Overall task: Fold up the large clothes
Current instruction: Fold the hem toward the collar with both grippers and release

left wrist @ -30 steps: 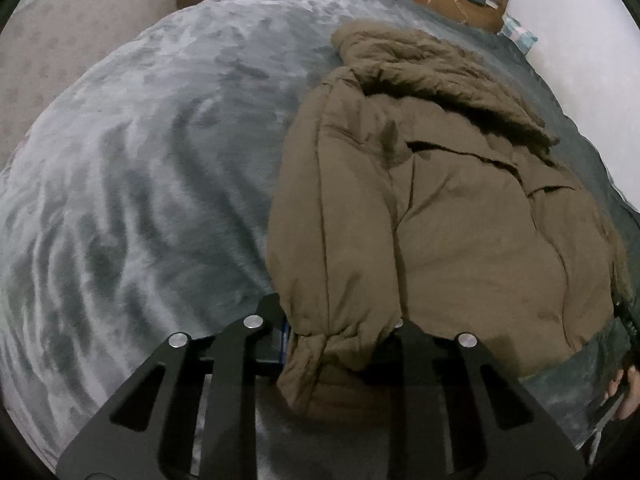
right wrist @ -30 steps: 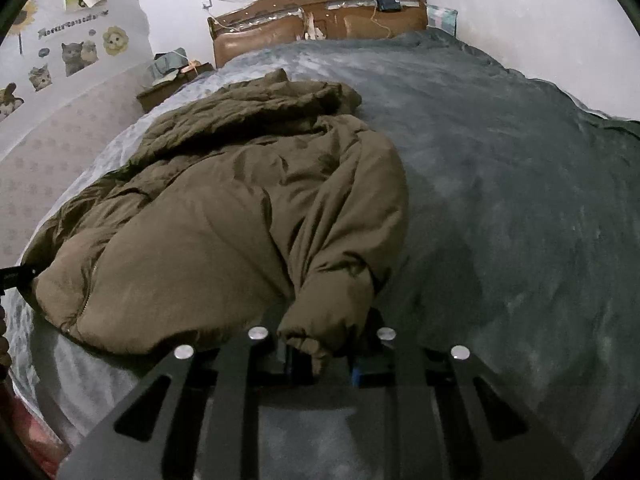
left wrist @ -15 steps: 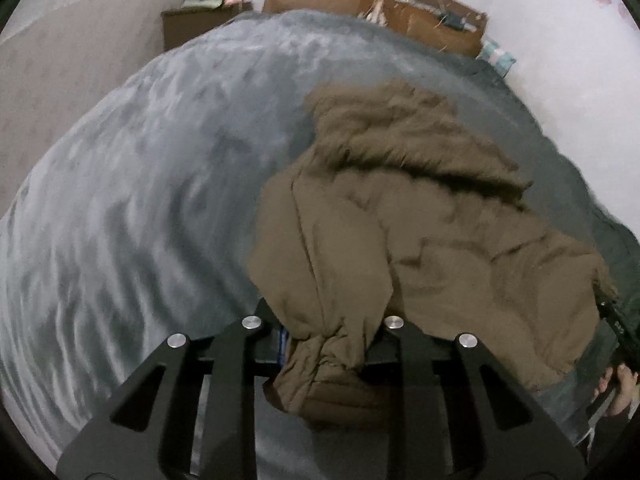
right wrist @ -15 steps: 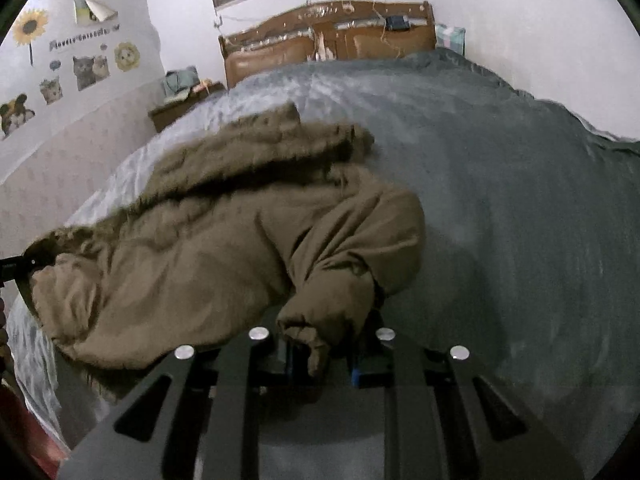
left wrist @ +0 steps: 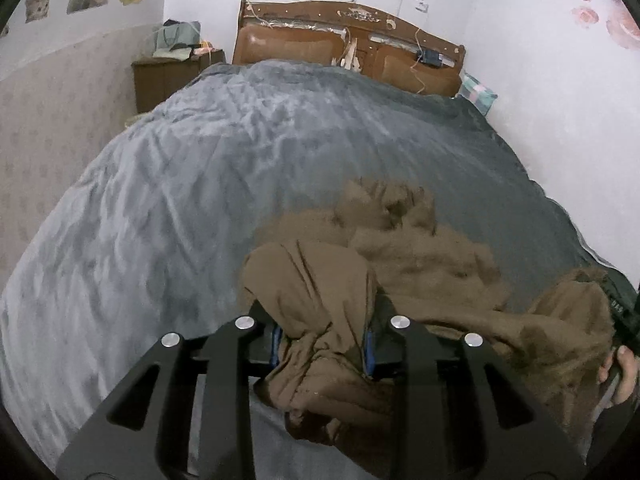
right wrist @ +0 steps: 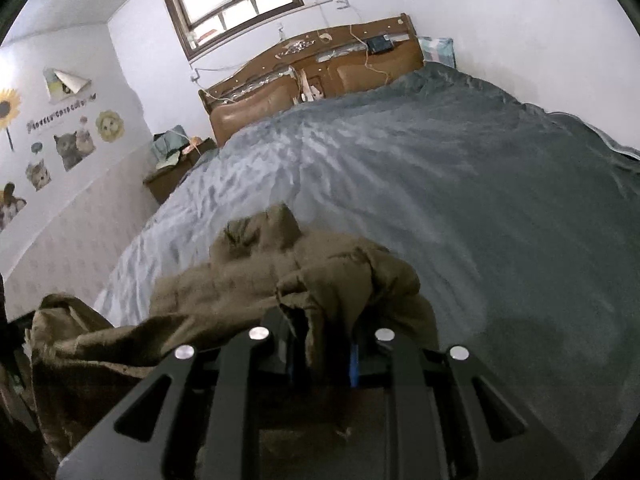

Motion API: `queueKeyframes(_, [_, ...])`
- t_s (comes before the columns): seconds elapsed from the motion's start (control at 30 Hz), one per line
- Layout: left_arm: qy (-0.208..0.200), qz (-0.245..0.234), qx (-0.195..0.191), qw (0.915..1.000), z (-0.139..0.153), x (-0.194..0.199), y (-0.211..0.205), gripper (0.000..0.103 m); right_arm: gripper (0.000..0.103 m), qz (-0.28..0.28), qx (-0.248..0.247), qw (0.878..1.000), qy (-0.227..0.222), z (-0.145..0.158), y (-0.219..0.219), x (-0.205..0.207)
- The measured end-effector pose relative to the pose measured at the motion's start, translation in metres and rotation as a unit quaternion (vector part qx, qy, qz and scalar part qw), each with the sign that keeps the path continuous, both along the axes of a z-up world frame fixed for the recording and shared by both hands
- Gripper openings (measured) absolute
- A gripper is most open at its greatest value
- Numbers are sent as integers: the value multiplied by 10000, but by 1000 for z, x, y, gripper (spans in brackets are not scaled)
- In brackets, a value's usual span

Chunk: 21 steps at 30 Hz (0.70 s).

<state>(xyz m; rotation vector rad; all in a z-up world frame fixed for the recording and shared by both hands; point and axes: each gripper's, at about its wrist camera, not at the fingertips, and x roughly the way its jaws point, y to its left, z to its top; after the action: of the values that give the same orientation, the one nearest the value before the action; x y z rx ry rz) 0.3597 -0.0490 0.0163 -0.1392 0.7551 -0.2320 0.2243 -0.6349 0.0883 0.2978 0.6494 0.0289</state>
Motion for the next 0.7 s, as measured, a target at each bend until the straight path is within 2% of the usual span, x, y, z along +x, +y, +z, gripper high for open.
queueKeyframes(0.1, [1, -18, 65, 10000, 9, 34, -13, 31, 18, 13, -220, 9998, -21, 13, 9, 41])
queueKeyframes(0.3, [157, -98, 127, 9997, 10, 103, -17, 32, 18, 2, -24, 9999, 121, 17, -2, 115])
queueKeyframes(0.37, [233, -152, 128, 9995, -4, 124, -22, 33, 19, 30, 28, 9996, 275, 3, -3, 134])
queueKeyframes(0.4, [320, -134, 139, 9993, -17, 132, -25, 33, 19, 58, 70, 9989, 467, -16, -2, 150])
queueKeyframes(0.5, [795, -50, 366, 9961, -71, 148, -34, 33, 19, 165, -97, 9954, 940, -61, 4, 170])
queueKeyframes(0.57, [901, -21, 470, 9948, -92, 149, -34, 34, 19, 201, -194, 9937, 1089, -84, 9, 172])
queueKeyframes(0.63, [920, -26, 352, 9951, -95, 151, -32, 34, 20, 236, -48, 9939, 1076, -94, 7, 169])
queueKeyframes(0.7, [931, -47, 253, 9953, -87, 150, -30, 37, 24, 293, 184, 9950, 941, -91, 0, 166])
